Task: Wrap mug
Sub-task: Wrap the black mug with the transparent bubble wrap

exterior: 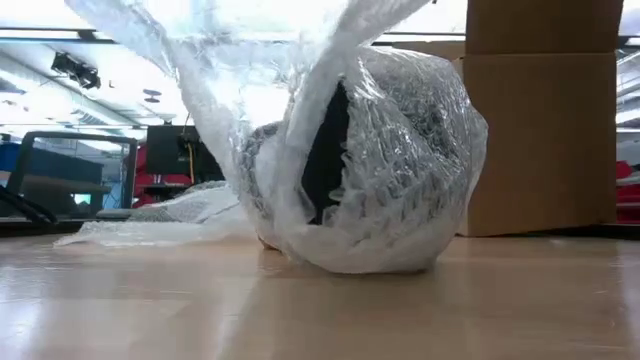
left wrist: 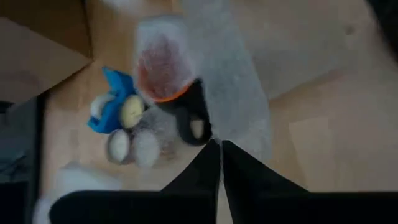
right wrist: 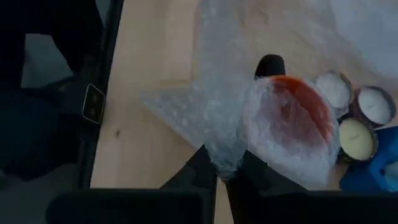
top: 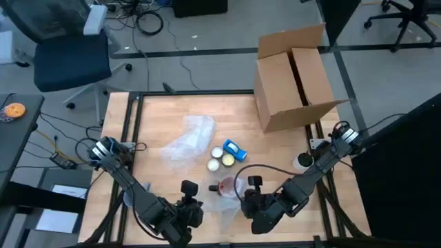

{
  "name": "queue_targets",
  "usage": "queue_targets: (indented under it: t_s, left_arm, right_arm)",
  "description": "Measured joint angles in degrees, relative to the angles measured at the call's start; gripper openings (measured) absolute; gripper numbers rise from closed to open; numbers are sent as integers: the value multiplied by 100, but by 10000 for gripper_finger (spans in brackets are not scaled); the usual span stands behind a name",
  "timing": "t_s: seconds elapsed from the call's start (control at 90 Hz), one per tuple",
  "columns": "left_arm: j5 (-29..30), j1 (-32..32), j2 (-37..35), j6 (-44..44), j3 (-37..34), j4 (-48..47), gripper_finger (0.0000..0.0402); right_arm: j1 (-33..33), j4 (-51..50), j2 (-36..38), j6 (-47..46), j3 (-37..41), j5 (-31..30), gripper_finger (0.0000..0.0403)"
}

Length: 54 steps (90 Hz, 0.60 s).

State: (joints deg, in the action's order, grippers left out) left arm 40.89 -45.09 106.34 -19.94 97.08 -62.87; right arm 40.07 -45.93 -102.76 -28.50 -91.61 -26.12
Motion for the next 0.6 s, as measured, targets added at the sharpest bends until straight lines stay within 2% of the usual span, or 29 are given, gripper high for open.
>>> queue_targets:
  t_s: [0.211, 0.411, 0.6]
  left_arm:
    - [-191, 8, -1, -326, 441, -1098, 37]
    - [-457, -263, 2, -1215, 607, -2382, 65]
    - [-460, -674, -2, -1954, 587, -2718, 72]
  right_arm:
    - [0, 16, 0, -153, 0, 1, 0]
    - [0, 122, 0, -165, 0, 1, 0]
    - [0, 180, 0, -163, 0, 3, 0]
